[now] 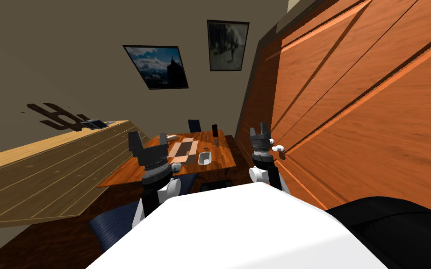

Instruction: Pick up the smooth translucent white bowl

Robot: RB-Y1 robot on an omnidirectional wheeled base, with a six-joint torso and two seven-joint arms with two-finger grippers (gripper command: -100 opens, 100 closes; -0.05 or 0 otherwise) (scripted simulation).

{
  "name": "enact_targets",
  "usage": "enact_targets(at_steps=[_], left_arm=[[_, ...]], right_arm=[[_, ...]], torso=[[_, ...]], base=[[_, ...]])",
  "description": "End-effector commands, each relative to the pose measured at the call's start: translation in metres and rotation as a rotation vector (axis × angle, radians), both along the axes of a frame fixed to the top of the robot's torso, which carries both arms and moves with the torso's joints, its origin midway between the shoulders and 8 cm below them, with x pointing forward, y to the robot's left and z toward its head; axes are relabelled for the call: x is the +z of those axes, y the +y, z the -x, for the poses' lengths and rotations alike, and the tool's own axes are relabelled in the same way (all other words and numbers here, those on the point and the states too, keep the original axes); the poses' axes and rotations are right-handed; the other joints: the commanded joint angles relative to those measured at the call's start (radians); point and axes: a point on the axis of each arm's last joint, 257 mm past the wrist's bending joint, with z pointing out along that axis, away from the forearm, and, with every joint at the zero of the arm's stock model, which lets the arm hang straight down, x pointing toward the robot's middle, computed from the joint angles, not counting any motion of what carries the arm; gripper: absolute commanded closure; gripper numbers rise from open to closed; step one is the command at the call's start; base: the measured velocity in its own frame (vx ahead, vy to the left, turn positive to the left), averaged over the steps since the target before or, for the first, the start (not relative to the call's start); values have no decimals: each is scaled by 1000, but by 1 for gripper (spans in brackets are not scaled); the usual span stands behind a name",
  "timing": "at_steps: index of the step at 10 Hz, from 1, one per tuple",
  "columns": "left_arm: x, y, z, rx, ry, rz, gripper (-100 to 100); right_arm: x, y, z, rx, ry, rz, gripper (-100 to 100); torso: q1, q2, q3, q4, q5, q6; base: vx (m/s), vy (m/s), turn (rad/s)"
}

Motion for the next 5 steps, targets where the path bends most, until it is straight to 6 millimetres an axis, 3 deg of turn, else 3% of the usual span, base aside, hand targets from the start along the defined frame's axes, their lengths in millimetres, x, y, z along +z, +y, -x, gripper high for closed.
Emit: enact_targets(at_steps=[1,5], left_arm=[[-10,-2,-11,-8,41,-26,-100],[-47,1,-46,-8,174,-76,-100]], right_arm=[[0,0,0,0,0,0,0],[0,0,0,0,0,0,0]], torso=[[0,0,0,0,0,0],[0,4,2,1,0,0]], base=[[-27,-4,-27],[-64,-15,-33]])
